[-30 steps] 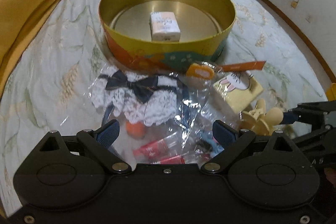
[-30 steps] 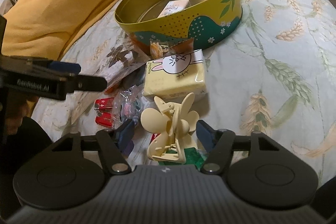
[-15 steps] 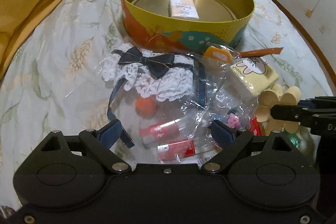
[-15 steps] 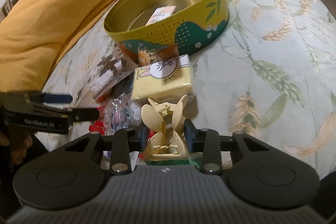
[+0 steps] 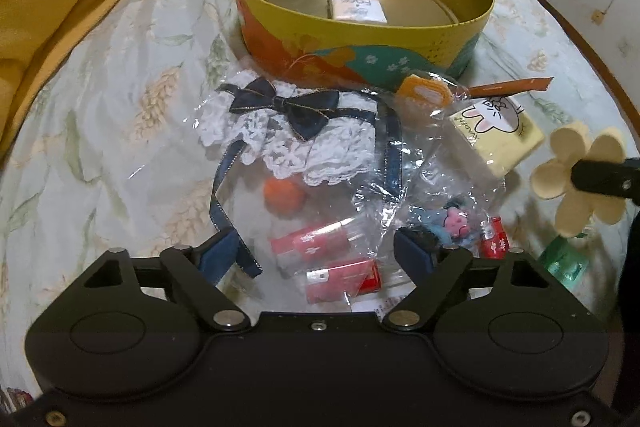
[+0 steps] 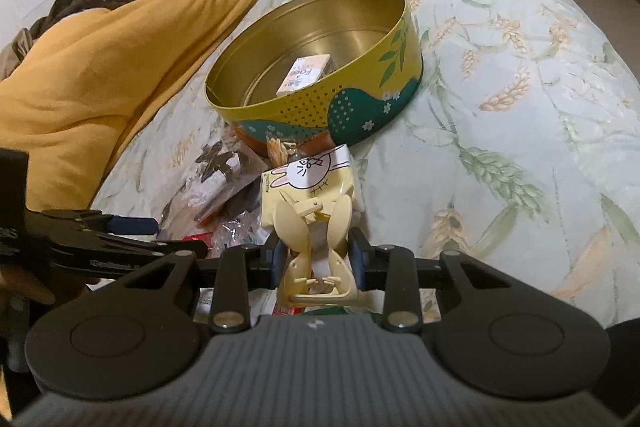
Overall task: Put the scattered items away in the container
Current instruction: 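Close the right gripper on the cream flower hair clip, then drop the hair clip into the tin with the right gripper while the left gripper pinches the bagged bow headband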
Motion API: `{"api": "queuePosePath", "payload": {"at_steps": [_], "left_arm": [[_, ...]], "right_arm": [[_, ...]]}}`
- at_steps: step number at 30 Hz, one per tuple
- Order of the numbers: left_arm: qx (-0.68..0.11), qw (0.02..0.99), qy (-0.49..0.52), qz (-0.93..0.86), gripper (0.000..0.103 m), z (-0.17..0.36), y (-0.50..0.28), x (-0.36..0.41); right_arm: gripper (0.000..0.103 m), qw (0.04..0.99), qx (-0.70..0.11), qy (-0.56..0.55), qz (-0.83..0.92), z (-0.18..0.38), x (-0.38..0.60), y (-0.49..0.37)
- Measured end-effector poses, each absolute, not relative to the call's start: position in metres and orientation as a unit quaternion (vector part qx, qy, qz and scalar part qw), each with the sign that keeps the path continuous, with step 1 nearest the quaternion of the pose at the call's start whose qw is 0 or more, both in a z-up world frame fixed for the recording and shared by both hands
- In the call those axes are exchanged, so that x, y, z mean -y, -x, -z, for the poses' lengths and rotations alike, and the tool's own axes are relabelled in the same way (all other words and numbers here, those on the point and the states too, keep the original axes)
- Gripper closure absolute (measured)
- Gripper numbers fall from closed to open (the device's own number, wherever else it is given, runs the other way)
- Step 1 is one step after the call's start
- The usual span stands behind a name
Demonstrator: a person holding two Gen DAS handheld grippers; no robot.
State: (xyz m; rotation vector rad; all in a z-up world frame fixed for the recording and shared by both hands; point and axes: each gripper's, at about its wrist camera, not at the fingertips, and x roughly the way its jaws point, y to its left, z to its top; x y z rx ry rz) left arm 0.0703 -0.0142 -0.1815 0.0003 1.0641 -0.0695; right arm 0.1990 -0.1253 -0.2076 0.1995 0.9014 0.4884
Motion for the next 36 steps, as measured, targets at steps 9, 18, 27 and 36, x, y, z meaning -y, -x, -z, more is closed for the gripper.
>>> {"api": "queuePosePath", "payload": {"at_steps": [9,18,27,36], "left_arm": [[-0.505,0.862,-0.008,0.039,0.022,0.183,-0.071,0.018],[-0.512,0.857,-0.021,0.045,0.024,0.19,-0.077,0.027],[-0.517,0.854,0.043,0.048,0.069,0.194,-0.079,0.008],[-0.501,0.853,0.134,0.053,0.1,0.193,-0.071,-0.02]], "right_arm": [[0.067,0.867,-0.428,-0.096,-0.236,0.177,0.133,-0.213],[0.067,0.865,-0.42,-0.125,-0.244,0.141,0.137,-0.249],[0.067,0.873,-0.401,-0.104,-0.257,0.112,0.119,-0.281],[0.067,0.874,-0.399,-0.09,-0.263,0.104,0.096,-0.297]]}}
